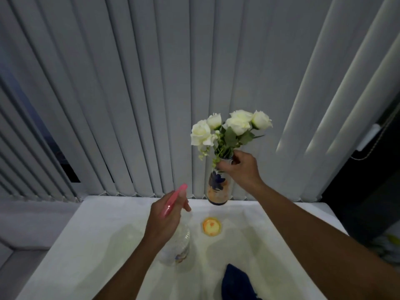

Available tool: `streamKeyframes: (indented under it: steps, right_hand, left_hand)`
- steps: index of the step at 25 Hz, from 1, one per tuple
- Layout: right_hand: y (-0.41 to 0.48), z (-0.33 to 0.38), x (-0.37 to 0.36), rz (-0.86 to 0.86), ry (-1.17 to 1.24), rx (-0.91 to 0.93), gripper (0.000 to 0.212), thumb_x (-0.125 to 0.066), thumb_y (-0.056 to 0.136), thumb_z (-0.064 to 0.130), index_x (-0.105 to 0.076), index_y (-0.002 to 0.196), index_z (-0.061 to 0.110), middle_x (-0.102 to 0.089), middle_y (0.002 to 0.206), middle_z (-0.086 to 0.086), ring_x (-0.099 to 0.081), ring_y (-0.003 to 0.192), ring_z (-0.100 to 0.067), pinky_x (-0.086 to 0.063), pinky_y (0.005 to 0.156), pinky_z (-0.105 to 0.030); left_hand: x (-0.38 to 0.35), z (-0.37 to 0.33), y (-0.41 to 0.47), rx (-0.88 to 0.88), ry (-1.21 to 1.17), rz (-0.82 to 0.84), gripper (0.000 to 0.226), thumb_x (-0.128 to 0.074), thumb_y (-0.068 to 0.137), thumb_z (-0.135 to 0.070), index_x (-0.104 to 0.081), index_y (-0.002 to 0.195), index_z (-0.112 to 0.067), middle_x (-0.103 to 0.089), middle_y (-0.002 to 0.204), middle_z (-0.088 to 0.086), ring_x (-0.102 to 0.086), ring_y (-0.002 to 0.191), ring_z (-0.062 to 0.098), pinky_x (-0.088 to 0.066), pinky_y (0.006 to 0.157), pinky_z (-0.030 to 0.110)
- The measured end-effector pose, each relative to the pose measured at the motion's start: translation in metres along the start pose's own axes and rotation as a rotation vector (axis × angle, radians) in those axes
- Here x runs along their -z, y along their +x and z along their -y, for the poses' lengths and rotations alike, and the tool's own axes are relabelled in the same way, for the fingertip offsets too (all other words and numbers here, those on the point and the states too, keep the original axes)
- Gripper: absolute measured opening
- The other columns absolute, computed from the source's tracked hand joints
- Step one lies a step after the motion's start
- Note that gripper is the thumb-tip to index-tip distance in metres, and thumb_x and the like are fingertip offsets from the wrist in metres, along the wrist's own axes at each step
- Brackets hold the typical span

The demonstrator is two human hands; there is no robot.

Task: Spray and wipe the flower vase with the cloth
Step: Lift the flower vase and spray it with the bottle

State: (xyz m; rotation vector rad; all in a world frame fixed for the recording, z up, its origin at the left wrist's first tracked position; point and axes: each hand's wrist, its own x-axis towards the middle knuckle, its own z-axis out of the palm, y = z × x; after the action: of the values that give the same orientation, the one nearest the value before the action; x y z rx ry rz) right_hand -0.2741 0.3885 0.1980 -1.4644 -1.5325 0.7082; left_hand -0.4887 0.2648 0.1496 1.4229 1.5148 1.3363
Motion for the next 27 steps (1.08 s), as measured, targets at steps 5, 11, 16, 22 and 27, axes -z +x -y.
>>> streamKeyframes:
  steps: [5, 11, 16, 22, 27]
  right_hand:
    - [0.030, 0.079, 0.039, -0.024, -0.037, 0.145, 0.021, -0.087, 0.064, 0.032, -0.070, 0.067, 0.022, -0.067, 0.059, 0.012, -0.055, 0.053, 0.003, -0.042, 0.049, -0.016]
    - [0.039, 0.117, 0.057, -0.066, -0.021, 0.166, 0.027, -0.087, 0.066, 0.029, -0.062, 0.058, 0.026, -0.056, 0.042, 0.018, -0.051, 0.042, 0.007, -0.033, 0.039, -0.007]
    - [0.041, 0.117, 0.060, -0.103, 0.001, 0.111, 0.024, -0.088, 0.064, 0.034, -0.076, 0.075, 0.017, -0.069, 0.065, 0.007, -0.060, 0.059, -0.001, -0.041, 0.046, -0.011]
    - [0.039, 0.114, 0.067, -0.073, 0.099, 0.057, 0.023, -0.088, 0.066, 0.029, -0.079, 0.083, 0.015, -0.074, 0.072, 0.006, -0.066, 0.065, -0.003, -0.048, 0.056, -0.017]
    - [0.044, 0.125, 0.083, 0.077, 0.229, 0.079, 0.021, -0.083, 0.076, 0.017, -0.079, 0.095, 0.010, -0.080, 0.088, -0.005, -0.070, 0.075, -0.007, -0.051, 0.072, -0.024]
  left_hand:
    - [-0.001, -0.053, 0.022, -0.024, -0.227, -0.030, 0.051, -0.059, 0.101, -0.043, -0.068, 0.071, -0.003, -0.072, 0.069, 0.020, -0.071, 0.062, 0.044, -0.060, 0.066, 0.049]
    - [-0.009, -0.081, 0.017, -0.159, -0.168, -0.130, 0.060, -0.055, 0.103, -0.037, -0.061, 0.058, 0.002, -0.061, 0.053, 0.023, -0.057, 0.039, 0.042, -0.052, 0.044, 0.033]
    - [-0.009, -0.084, 0.015, -0.172, -0.126, -0.089, 0.053, -0.061, 0.099, -0.036, -0.067, 0.056, -0.006, -0.068, 0.056, 0.017, -0.058, 0.034, 0.037, -0.050, 0.038, 0.037]
    - [0.002, -0.071, 0.017, -0.113, -0.105, -0.059, 0.051, -0.064, 0.096, -0.040, -0.072, 0.057, -0.008, -0.074, 0.060, 0.012, -0.057, 0.032, 0.025, -0.052, 0.041, 0.042]
    - [0.029, -0.063, 0.045, 0.061, -0.296, 0.093, 0.056, -0.065, 0.092, -0.046, -0.074, 0.071, 0.006, -0.073, 0.068, 0.028, -0.051, 0.033, 0.030, -0.043, 0.045, 0.036]
